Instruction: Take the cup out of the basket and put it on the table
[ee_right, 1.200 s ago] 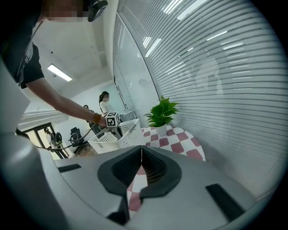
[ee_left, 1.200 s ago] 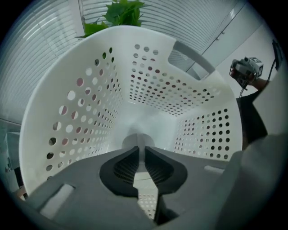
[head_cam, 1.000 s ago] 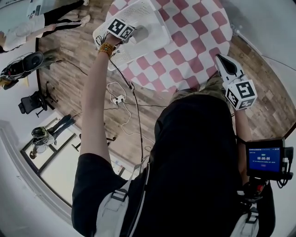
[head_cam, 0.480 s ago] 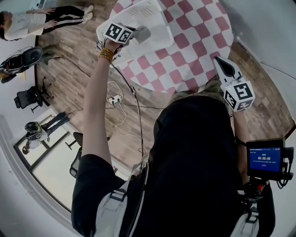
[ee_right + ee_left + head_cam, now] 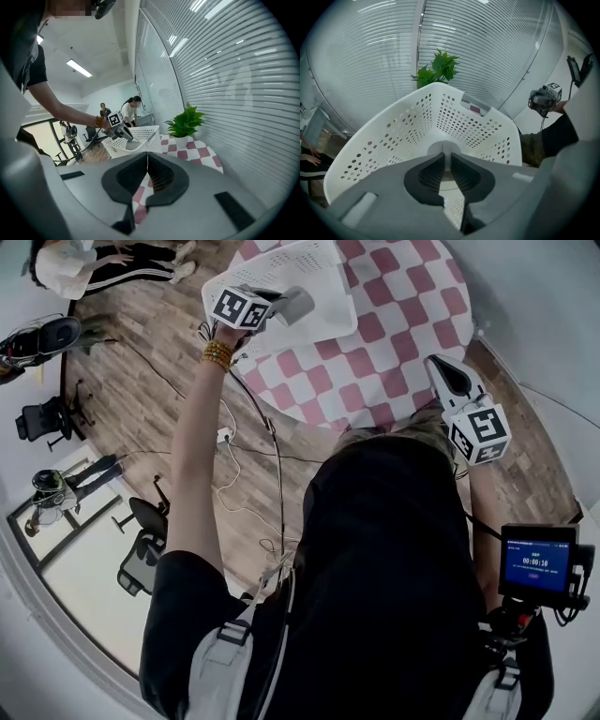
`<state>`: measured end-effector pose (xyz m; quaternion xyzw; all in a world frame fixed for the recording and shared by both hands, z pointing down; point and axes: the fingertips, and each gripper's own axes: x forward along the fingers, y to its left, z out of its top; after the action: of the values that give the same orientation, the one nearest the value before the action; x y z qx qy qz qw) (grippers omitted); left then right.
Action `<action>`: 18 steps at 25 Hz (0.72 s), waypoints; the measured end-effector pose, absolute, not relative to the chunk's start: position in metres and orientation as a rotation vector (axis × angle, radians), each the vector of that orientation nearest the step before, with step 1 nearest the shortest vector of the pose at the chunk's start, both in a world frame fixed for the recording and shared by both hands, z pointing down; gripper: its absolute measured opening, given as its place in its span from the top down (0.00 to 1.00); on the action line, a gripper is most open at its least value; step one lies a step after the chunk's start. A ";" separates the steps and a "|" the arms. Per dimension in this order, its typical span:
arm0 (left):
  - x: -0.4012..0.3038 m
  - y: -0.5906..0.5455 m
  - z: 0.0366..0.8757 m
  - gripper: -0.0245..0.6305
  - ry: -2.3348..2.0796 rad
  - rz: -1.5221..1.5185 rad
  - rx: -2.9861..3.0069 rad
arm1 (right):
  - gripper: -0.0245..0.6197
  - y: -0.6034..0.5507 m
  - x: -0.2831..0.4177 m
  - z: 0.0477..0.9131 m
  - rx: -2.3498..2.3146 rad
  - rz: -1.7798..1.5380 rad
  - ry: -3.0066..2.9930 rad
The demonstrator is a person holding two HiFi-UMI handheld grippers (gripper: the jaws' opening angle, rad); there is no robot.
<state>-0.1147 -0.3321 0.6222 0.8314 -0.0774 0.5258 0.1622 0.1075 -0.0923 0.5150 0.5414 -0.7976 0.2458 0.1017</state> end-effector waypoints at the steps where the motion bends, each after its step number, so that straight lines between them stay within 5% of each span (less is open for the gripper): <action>1: -0.113 -0.331 0.620 0.90 -0.233 1.489 2.387 | 0.95 -0.094 0.108 0.514 1.589 0.712 -2.359; 18: -0.109 -0.328 0.546 0.90 -0.623 1.036 2.674 | 0.95 -0.115 0.124 0.495 1.557 0.568 -2.385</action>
<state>-0.1094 -0.3284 0.5461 0.9063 -0.2112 0.3512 0.1035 0.1236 -0.1153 0.4955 0.5324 -0.8154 0.1942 0.1185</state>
